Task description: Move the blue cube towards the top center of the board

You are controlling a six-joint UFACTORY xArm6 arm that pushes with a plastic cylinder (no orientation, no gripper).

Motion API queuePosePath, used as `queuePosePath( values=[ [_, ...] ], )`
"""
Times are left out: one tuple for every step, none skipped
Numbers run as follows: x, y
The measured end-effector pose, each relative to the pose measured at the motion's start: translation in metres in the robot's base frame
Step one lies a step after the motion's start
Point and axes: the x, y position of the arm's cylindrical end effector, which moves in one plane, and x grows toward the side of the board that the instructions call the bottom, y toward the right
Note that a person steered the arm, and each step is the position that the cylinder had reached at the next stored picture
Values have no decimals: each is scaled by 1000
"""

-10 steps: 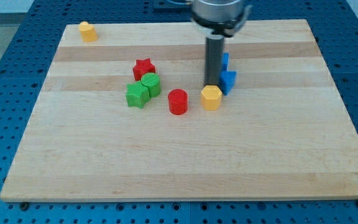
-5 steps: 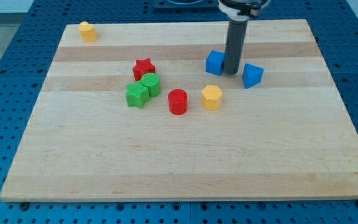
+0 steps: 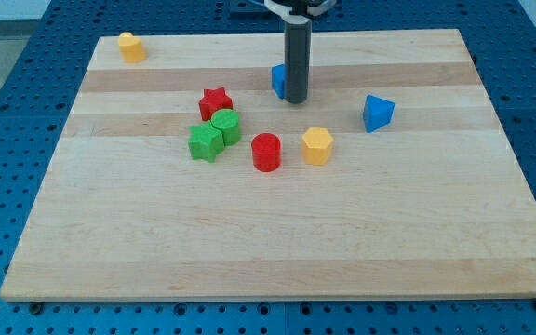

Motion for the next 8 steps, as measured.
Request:
queuePosePath(
  values=[
    [-14,-2],
    [-23,-8],
    [-31,-14],
    [-34,-25],
    [-34,-49],
    [-37,-52],
    [-41,-45],
    [-51,-37]
  ],
)
